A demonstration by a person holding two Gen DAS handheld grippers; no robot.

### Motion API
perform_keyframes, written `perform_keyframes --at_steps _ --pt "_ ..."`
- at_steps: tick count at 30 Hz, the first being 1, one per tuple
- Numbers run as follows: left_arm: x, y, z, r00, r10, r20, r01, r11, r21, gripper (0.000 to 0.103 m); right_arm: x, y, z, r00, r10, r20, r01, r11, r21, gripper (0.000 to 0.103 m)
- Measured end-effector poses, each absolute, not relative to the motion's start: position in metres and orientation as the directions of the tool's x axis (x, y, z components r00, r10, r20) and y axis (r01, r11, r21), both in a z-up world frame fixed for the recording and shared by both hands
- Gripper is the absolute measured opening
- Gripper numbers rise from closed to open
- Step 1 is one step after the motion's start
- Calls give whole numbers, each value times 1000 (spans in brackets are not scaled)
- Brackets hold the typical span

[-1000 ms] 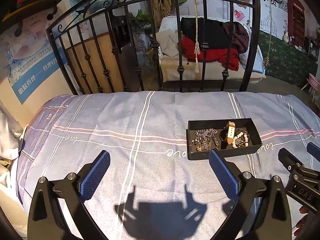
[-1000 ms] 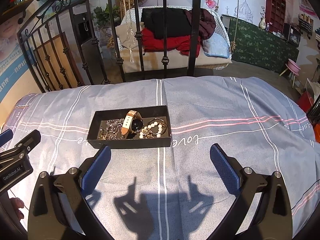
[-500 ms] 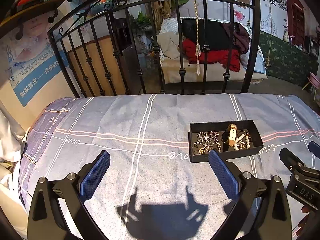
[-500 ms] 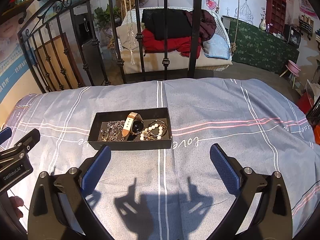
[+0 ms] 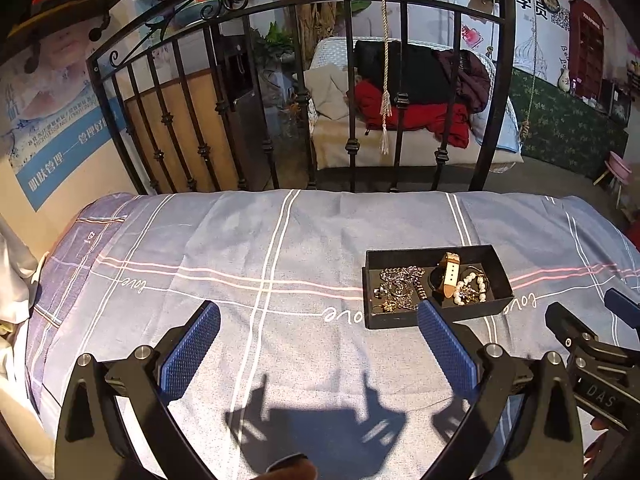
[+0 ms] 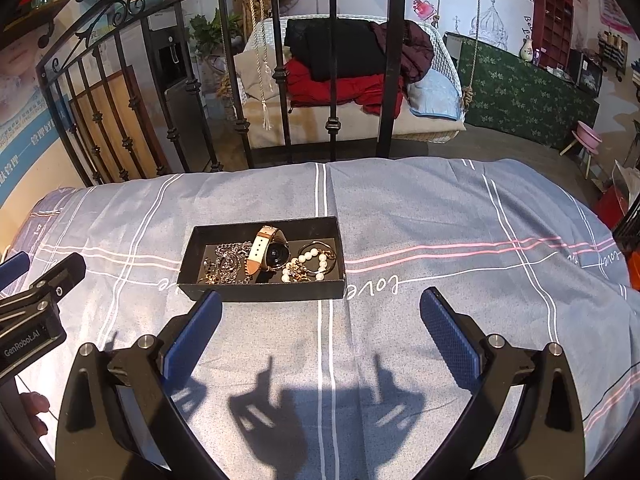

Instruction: Organize jewelry

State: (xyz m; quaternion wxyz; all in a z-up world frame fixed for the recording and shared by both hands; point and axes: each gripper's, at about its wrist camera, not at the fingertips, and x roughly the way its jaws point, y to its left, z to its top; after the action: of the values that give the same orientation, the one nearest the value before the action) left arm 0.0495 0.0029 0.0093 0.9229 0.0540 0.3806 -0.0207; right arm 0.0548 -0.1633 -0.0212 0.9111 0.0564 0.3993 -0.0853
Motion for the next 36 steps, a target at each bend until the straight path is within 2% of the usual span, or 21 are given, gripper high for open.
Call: perform_keyframes --at_steps 23,28,31,36 --pt "49 4 6 697 -9 -717 93 993 77 97 53 -164 -21 666 -111 -738 199 979 33 98" --pt "47 4 5 704 4 -711 77 994 81 97 53 -164 -23 664 -110 -740 201 979 35 98" --pt "44 5 6 720 61 -691 35 992 124 97 53 -164 -23 662 -111 -741 202 979 34 98" --pt "46 9 7 715 36 -698 41 995 93 97 52 -165 -23 663 -113 -740 205 978 34 98"
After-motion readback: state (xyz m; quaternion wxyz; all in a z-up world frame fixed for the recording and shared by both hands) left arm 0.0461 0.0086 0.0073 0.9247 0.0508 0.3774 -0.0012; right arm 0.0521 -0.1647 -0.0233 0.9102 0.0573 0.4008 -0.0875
